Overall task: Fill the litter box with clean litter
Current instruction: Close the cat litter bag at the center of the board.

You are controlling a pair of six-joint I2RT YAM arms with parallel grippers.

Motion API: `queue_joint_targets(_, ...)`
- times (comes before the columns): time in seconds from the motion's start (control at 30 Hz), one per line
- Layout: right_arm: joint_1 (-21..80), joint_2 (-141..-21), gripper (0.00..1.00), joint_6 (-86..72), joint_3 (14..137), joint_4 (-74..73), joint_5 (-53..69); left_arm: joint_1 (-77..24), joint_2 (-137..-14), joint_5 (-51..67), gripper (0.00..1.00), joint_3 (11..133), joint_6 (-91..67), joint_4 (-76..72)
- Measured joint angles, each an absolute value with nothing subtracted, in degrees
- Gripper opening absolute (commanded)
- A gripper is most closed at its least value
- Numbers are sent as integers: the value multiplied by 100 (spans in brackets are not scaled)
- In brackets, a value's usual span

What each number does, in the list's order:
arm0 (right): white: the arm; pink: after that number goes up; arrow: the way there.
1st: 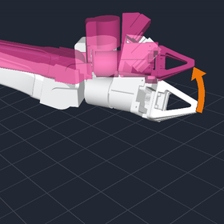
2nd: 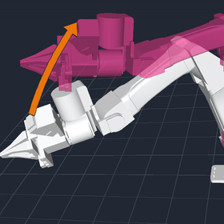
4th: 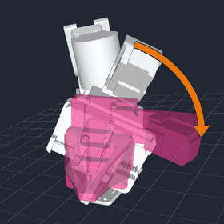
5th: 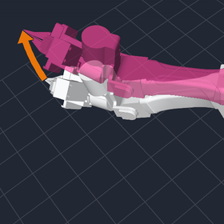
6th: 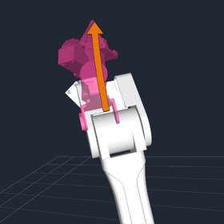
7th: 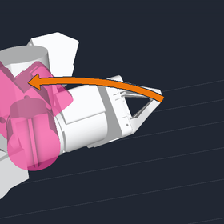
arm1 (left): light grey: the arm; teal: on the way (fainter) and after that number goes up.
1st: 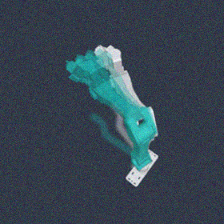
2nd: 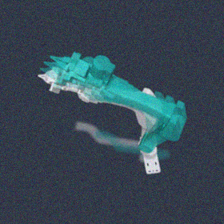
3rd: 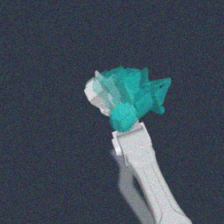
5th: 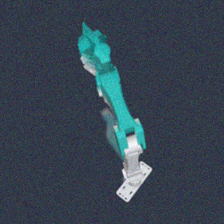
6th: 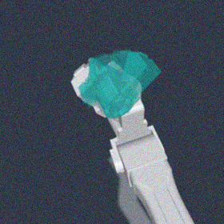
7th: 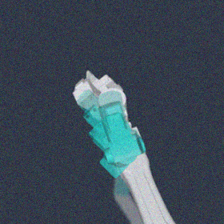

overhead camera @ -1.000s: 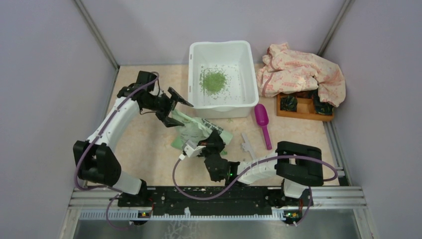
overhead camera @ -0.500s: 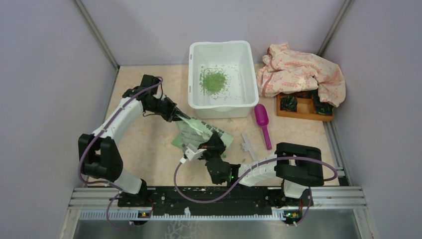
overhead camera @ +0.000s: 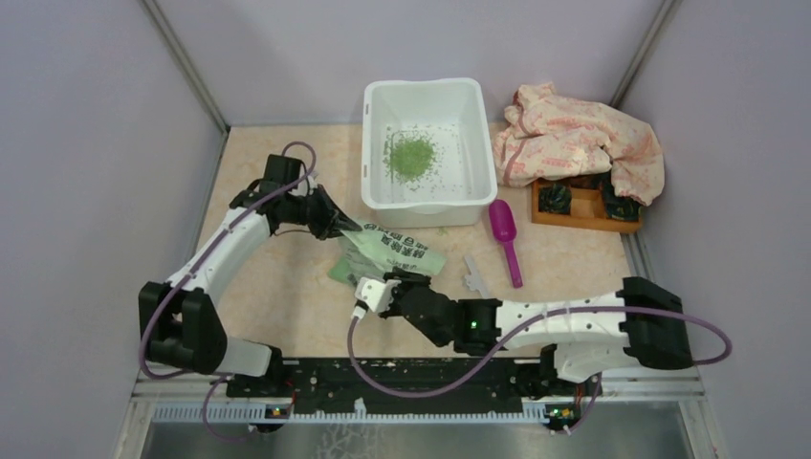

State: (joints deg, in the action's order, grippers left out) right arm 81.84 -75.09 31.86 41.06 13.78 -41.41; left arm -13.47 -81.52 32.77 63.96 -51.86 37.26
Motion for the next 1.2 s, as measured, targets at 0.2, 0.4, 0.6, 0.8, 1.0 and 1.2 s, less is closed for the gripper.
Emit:
queue_joint_targets(0.2, 8014, -6967, 34, 1918, 5170, -843, -2276, -1345, -7719, 3293, 0, 5693, -4831, 2703)
queue_joint_targets(0.4, 6770, -6541, 40, 985, 5841, -1955, -123, -1341, -7522, 3507, 0, 5225, -4659, 1815)
queue_joint_targets(0.6, 5640, -6803, 44, 676, 6707, -2615, 1090, -1341, -7299, 3872, 1, 4856, -4641, 1070)
queue_joint_targets(0.8, 4899, -7295, 47, 526, 6858, -2945, 1846, -1341, -6842, 4386, 3, 4386, -4685, 307)
queue_joint_targets(1.0, 4375, -7279, 52, 373, 6346, -2775, 2342, -1341, -6368, 4759, 4, 3844, -4779, -447)
queue_joint_targets(1.2, 4228, -7242, 53, 322, 5754, -2534, 2685, -1337, -5953, 4919, 4, 3293, -4856, -1164)
